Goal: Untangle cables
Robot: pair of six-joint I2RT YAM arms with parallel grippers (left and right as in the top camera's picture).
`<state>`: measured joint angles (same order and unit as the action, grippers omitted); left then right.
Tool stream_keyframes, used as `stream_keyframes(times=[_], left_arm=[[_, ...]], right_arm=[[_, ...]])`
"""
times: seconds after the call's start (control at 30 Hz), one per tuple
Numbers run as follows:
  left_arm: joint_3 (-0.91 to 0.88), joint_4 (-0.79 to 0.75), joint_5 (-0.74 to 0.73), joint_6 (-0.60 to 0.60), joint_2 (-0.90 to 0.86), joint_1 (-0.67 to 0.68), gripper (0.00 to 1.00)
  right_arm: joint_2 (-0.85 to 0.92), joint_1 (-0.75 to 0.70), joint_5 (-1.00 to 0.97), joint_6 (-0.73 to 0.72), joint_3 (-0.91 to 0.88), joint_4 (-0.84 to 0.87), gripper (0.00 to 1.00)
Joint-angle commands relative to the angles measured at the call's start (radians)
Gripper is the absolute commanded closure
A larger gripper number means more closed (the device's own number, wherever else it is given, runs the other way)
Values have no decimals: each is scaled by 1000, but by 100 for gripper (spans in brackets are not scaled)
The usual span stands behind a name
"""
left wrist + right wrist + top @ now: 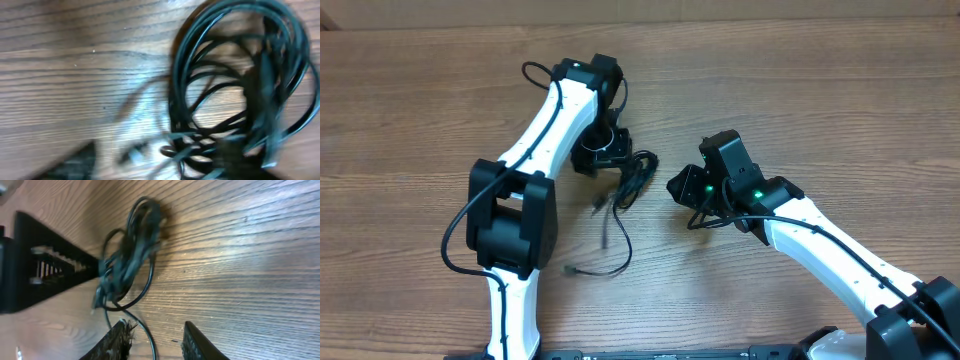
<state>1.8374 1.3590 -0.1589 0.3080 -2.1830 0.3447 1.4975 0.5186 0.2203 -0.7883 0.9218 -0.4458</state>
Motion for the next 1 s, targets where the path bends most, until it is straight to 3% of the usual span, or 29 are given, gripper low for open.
stream_keyframes(times=[0.0, 0.03, 0.17, 0.23, 0.33, 0.57, 0.97], left_arm=[[18, 5, 135, -12, -7, 37, 15], [19, 2, 145, -13, -7, 39, 20], [19, -39, 143, -23, -7, 40, 57], [19, -63, 138, -51, -7, 42, 65], [18, -108, 101, -113, -7, 43, 64], [16, -163, -155, -221, -7, 55, 66], [5, -171, -156, -268, -9, 116, 67]], right_arm=[[3, -3, 36, 5, 4, -5, 66], [3, -3, 35, 5, 3, -9, 66], [3, -3, 35, 5, 0, -26, 66], [3, -3, 34, 5, 0, -36, 65], [3, -4, 19, 5, 0, -56, 65], [3, -4, -13, 5, 0, -90, 65], [6, -7, -90, -26, -1, -136, 61]])
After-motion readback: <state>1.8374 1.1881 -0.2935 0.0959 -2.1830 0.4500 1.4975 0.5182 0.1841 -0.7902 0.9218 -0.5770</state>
